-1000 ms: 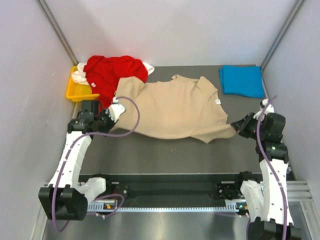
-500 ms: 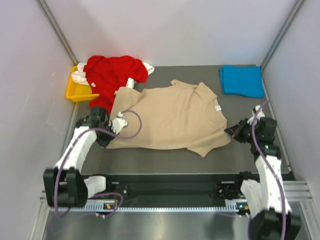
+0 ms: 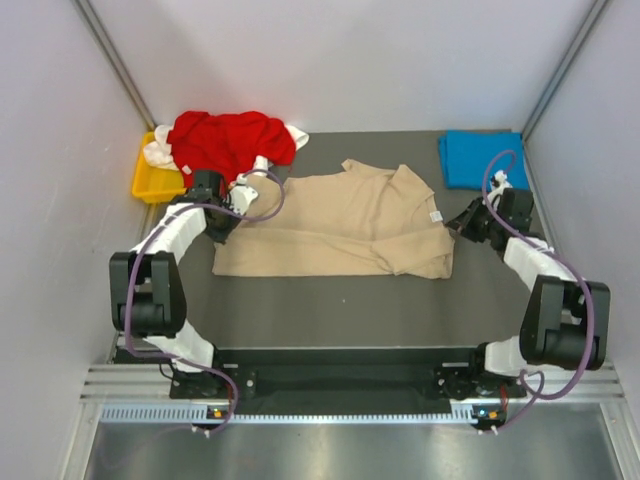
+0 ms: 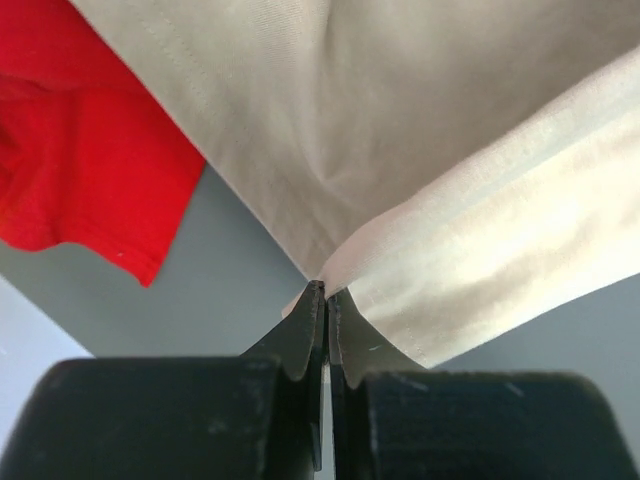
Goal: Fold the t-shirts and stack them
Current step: Fold the tshirt
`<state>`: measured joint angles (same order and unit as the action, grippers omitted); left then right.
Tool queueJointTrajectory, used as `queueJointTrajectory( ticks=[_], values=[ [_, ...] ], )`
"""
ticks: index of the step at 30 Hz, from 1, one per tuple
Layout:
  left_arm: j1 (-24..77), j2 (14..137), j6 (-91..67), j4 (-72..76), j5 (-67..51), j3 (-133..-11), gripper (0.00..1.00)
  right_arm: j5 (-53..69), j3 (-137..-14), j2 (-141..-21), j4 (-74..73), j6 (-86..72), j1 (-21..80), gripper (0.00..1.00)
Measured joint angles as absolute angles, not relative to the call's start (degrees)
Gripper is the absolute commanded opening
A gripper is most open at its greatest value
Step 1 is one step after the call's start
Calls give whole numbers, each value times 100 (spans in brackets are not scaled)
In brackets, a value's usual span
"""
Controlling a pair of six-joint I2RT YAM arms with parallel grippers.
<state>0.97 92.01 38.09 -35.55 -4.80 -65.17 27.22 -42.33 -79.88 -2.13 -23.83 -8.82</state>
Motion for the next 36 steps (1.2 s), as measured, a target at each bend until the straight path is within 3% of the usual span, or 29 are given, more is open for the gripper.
queueJointTrajectory(
  ticks=[4, 6, 7, 8, 9, 12, 15, 17, 18, 20, 23, 26, 30, 32, 35, 36],
  values=[
    [102, 9531, 3734, -3441, -423, -6558, 0, 2707, -4676, -8423, -27, -2305, -845, 0],
    [108, 9629, 3719, -3411, -390, -6558, 9, 2714, -4862, -8685, 5, -2257, -823, 2],
    [113, 9668, 3715, -3398, -377, -6558, 18, 2714, -4941, -8805, -14, -2237, -821, 10],
    [119, 9697, 3688, -3380, -355, -6565, 63, 2709, -5050, -8938, -82, -2200, -803, 25],
    [126, 9714, 3680, -3367, -329, -6580, 85, 2679, -5137, -9032, -123, -2185, -801, 48],
    [141, 9730, 3520, -3350, -198, -6700, 88, 2335, -5537, -9212, -552, -2010, -801, 60],
    [141, 9588, 3389, -3299, 1, -6864, 88, 1684, -5793, -9039, -1072, -1870, -803, 61],
    [139, 9146, 3385, -3280, 21, -6729, 79, 1339, -5607, -8613, -1286, -1859, -805, 61],
    [139, 8842, 3433, -3271, -25, -6584, 67, 1205, -5356, -8235, -1363, -1868, -805, 61],
    [154, 7983, 3638, -3225, -274, -6047, 62, 1083, -4790, -7448, -1479, -1929, -788, 61],
    [320, 7013, 4136, -3299, -532, -5151, 66, 1116, -4047, -6735, -1597, -2084, -652, 61],
    [543, 7035, 4534, -3271, -545, -4547, 81, 1291, -3634, -6895, -1610, -2222, -471, 60],
    [589, 7402, 4919, -3192, -515, -3944, 85, 1420, -3251, -7330, -1601, -2366, -412, 49],
    [607, 7430, 5061, -3039, -486, -3813, 84, 1426, -3212, -7369, -1559, -2421, -412, 48],
    [633, 7579, 5183, -2655, -379, -3771, 78, 1420, -3212, -7402, -1422, -2449, -412, 31],
    [639, 7634, 5205, -2482, -340, -3769, 72, 1415, -3212, -7432, -1385, -2460, -412, 24]
  ],
)
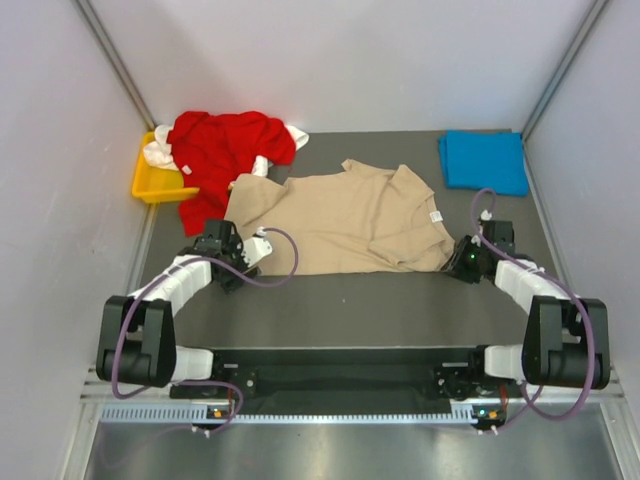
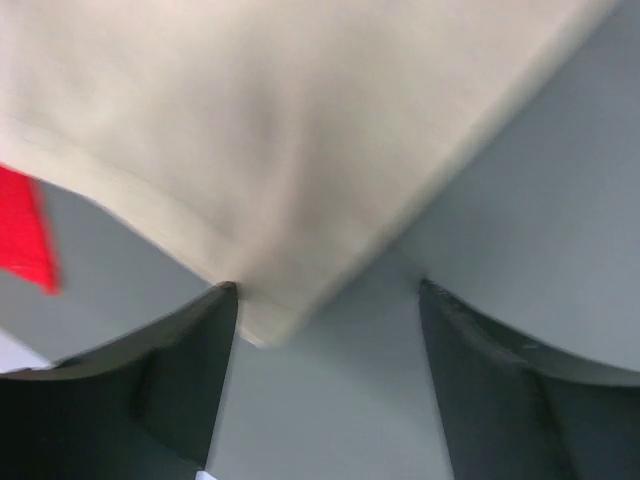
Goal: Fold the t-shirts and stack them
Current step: Fold the tshirt
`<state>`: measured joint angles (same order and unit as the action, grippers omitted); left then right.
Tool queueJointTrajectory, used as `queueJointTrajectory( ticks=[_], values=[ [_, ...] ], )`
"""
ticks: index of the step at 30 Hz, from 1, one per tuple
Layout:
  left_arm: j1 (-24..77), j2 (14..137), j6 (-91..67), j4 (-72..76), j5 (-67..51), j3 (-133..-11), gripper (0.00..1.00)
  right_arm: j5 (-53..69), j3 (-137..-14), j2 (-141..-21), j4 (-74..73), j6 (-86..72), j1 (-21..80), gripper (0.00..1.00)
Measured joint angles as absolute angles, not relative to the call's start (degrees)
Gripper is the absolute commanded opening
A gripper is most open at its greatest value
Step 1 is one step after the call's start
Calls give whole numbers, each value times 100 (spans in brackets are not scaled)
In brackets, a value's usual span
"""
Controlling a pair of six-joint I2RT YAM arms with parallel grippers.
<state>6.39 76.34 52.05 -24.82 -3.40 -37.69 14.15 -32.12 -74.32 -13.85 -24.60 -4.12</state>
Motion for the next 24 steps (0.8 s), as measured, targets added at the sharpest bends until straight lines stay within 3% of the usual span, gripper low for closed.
queueJointTrajectory(
  ticks=[3, 5, 6, 8, 9, 16, 24],
  values=[
    [642, 7795, 5253, -1826, -174, -3723, 63, 1378, -3212, -7524, -1319, -2462, -449, 23],
    [642, 7872, 5260, -1435, -47, -3651, 51, 1358, -3212, -7540, -1323, -2453, -499, 22],
    [642, 7907, 5262, -1293, -25, -3612, 47, 1350, -3212, -7540, -1317, -2445, -537, 16],
    [644, 7957, 5229, -1127, -25, -3573, 23, 1350, -3212, -7540, -1299, -2403, -637, 7],
    [644, 7992, 5201, -1085, -64, -3553, 0, 1345, -3212, -7540, -1286, -2394, -674, 0],
    [655, 8009, 5039, -1321, -165, -3614, 0, 1673, -3131, -7293, -1439, -2390, -1181, 0],
    [709, 6626, 4947, -3660, -679, -3861, 0, 2115, -2692, -4762, -2598, -3055, -1938, 0]
  ],
)
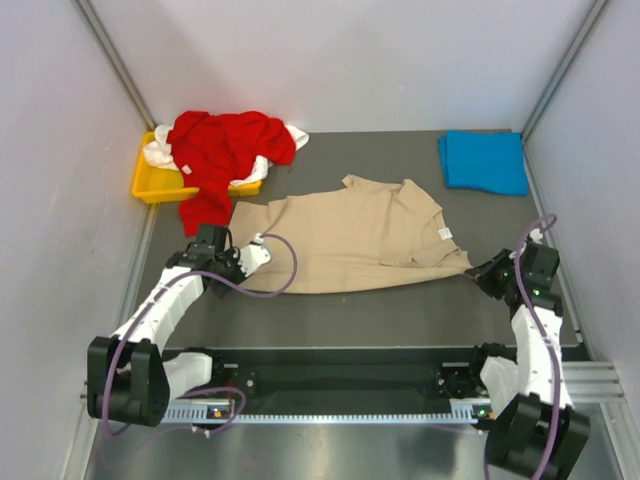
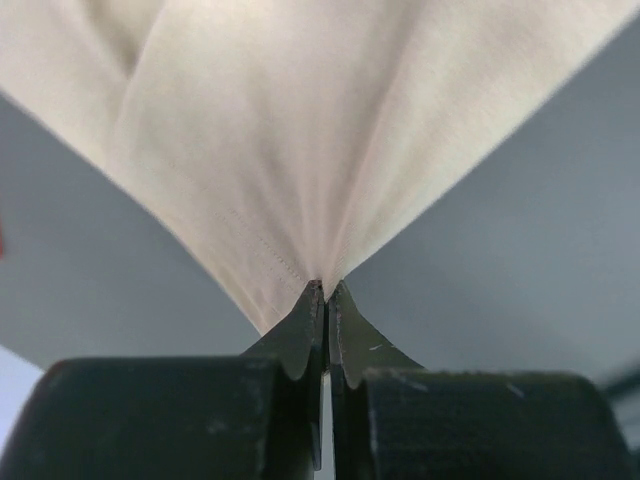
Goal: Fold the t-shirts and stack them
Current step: Fold the tshirt
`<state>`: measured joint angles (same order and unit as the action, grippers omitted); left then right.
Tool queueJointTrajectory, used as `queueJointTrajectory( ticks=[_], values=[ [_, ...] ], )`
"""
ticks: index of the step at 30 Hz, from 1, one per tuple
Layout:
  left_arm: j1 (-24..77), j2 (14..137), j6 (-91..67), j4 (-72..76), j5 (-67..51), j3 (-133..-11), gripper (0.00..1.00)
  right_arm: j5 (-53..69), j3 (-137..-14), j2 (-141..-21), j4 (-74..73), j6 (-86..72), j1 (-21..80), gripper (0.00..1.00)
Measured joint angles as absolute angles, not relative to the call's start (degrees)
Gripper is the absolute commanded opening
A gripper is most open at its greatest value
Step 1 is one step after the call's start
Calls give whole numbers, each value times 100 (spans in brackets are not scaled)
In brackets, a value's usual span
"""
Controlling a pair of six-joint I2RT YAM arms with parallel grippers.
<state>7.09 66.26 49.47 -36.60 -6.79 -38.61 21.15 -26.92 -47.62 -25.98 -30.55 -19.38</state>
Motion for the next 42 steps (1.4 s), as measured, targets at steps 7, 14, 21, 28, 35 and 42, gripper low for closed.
queueJointTrajectory(
  ticks=[7, 14, 21, 28, 35, 42],
  values=[
    [913, 6187, 5280, -5564, -1120, -3900, 15, 1734, -2700, -3667, -3839, -3476, -2379, 6],
    [915, 6136, 5210, -6184, -961, -4303, 61, 801, -2808, -3430, -4508, -3651, -2554, 68],
    [515, 7019, 3846, -4698, -464, -5684, 53, 1118, -3793, -3527, -2976, -3229, -2252, 57],
    [301, 9157, 2722, -3675, -207, -6729, 55, 696, -6775, -6836, -2486, -1697, 191, 60],
    [235, 10169, 2226, -3411, 193, -6827, 59, 585, -8667, -10044, -2941, -600, 862, 59],
    [-67, 10790, 1870, -3282, 204, -7288, 58, 657, -9909, -11841, -3568, -104, 913, 52]
  ],
)
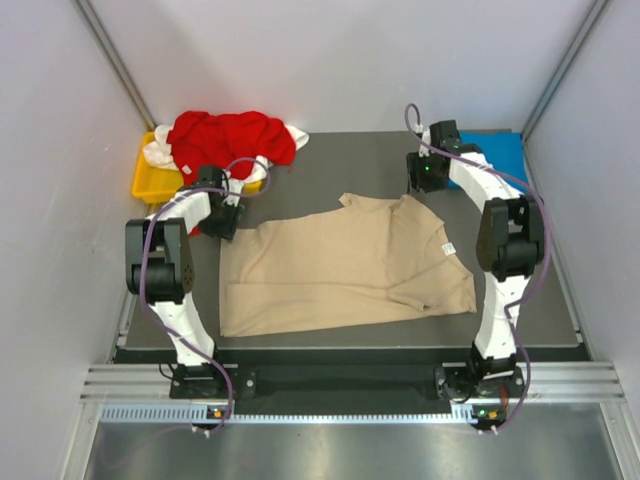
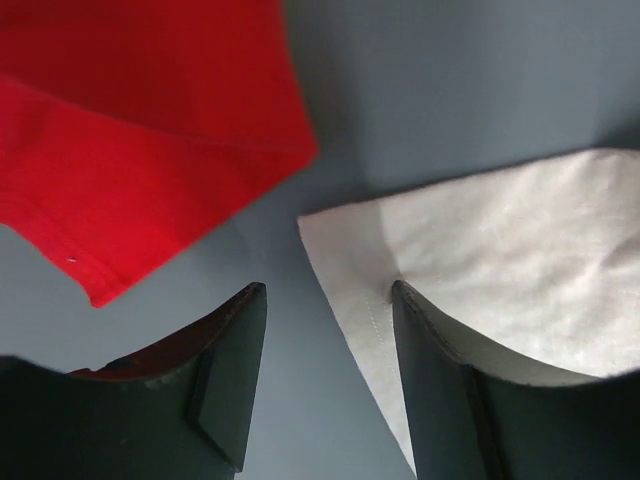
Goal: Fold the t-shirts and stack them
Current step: Fold the tshirt
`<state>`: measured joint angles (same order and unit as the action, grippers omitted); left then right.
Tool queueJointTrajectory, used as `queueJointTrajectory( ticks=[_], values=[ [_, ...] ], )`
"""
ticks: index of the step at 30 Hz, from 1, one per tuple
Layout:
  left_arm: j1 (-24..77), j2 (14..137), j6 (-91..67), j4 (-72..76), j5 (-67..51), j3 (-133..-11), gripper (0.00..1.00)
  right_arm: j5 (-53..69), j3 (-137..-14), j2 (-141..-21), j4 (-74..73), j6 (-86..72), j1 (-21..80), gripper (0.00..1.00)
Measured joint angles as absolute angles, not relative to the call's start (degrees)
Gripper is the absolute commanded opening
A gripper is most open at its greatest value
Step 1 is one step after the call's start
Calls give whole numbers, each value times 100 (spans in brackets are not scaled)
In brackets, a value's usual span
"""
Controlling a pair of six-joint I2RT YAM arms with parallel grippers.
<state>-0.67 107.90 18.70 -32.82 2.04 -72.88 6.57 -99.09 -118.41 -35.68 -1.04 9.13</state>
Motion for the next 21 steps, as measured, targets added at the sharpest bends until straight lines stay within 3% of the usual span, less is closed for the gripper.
queueJointTrajectory(
  ticks=[4, 8, 11, 13, 14, 21],
  values=[
    [-193, 10860, 1798, -3236, 12, -7356, 56, 810, -10040, -12180, -3667, -30, 915, 39],
    [-198, 10930, 1787, -3242, -242, -7426, 46, 1070, -10108, -12398, -3664, -8, 915, 26],
    [-198, 11015, 1758, -3280, -458, -7518, 26, 1197, -10136, -12492, -3649, -45, 913, 12],
    [-198, 11024, 1758, -3297, -580, -7531, 2, 1247, -10134, -12525, -3651, -126, 875, 6],
    [-198, 11024, 1776, -3295, -613, -7531, 0, 1278, -10132, -12527, -3645, -161, 860, 1],
    [-309, 11010, 1787, -3269, -812, -7509, 0, 1402, -9773, -12283, -3507, -281, 626, 0]
  ],
)
